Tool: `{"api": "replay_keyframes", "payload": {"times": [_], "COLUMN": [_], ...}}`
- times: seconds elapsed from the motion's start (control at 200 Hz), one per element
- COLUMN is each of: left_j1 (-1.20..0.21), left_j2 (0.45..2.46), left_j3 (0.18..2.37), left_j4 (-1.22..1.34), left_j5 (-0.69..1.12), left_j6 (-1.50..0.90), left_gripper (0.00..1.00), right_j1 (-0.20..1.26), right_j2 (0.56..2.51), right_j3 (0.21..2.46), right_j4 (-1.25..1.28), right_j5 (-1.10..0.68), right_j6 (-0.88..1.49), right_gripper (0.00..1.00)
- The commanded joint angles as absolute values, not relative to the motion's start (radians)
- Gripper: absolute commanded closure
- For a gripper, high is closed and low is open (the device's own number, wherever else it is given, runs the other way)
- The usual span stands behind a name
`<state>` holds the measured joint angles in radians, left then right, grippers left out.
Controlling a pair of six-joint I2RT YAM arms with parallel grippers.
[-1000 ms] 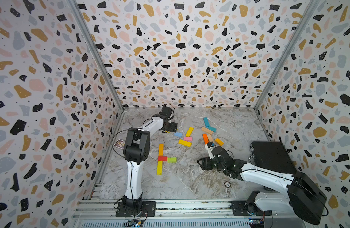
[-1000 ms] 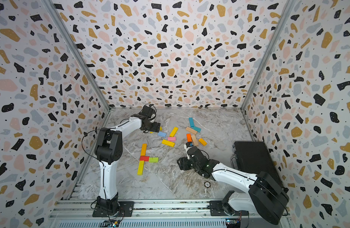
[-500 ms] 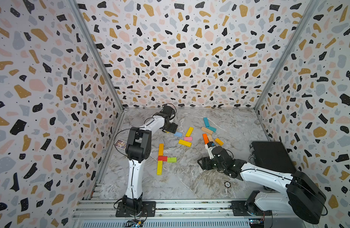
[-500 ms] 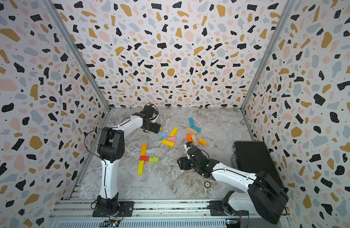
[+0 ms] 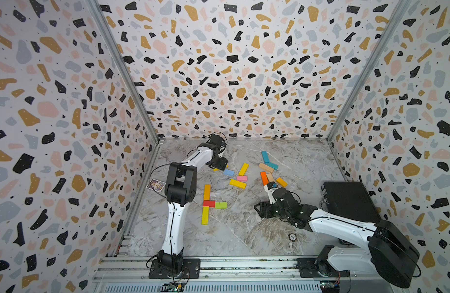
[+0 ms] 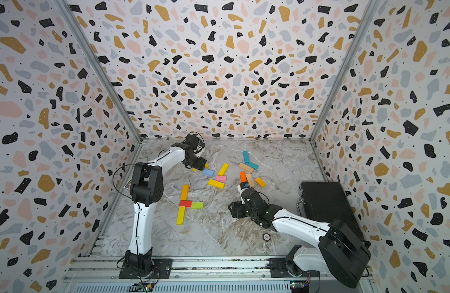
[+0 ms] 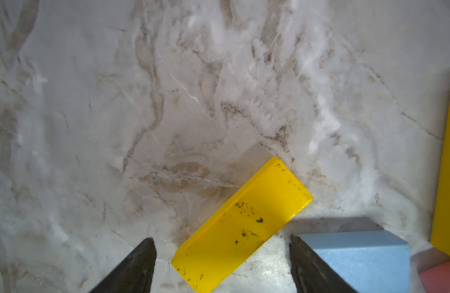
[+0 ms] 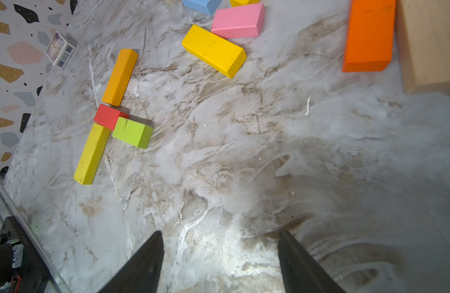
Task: Assemble the letter h with building blocks
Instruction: Pick up the building block from the center of the board.
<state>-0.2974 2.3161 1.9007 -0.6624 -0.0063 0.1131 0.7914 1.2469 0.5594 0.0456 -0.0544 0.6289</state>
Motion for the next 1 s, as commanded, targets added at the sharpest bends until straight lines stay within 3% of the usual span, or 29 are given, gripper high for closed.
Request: {"api": "replay_keyframes", "payload": {"times": [0.0, 0.26, 0.456, 0.646, 0.856, 0.996], "left_j1": [-0.293, -0.293, -0.293, -0.295, -0.302, -0.333], "left_j2": [2.362, 2.455, 2.449, 2.391, 2.204, 1.952], "left_j3": [1.953, 2.087, 2.103, 2.092, 1.981, 1.728], "left_j4": [-0.705, -0.811, -0.815, -0.760, -0.670, -0.578], "left_j5": [0.012, 0.055, 0.082, 0.103, 0.086, 0.052], "left_j6": [0.124, 0.135, 0.118, 0.040, -0.096, -0.213], "left_gripper": [0.20, 0.30, 0.49, 0.74, 0.93, 0.95], "right_j1": [0.786, 0.779, 0.773, 0.771, 0.758, 0.752], "right_j2": [1.247, 1.242, 1.245, 1.260, 1.254, 1.236], "right_j3": [0.555, 0.552, 0.551, 0.549, 0.539, 0.532], "right_j4": [0.050, 0.048, 0.051, 0.060, 0.055, 0.045], "right_j5": [-0.045, -0.038, -0.035, -0.038, -0.017, 0.007], "right_j6": [0.630, 0.632, 0.634, 0.638, 0.635, 0.633], "right_gripper": [0.27, 0.27, 0.27, 0.26, 0.26, 0.26]}}
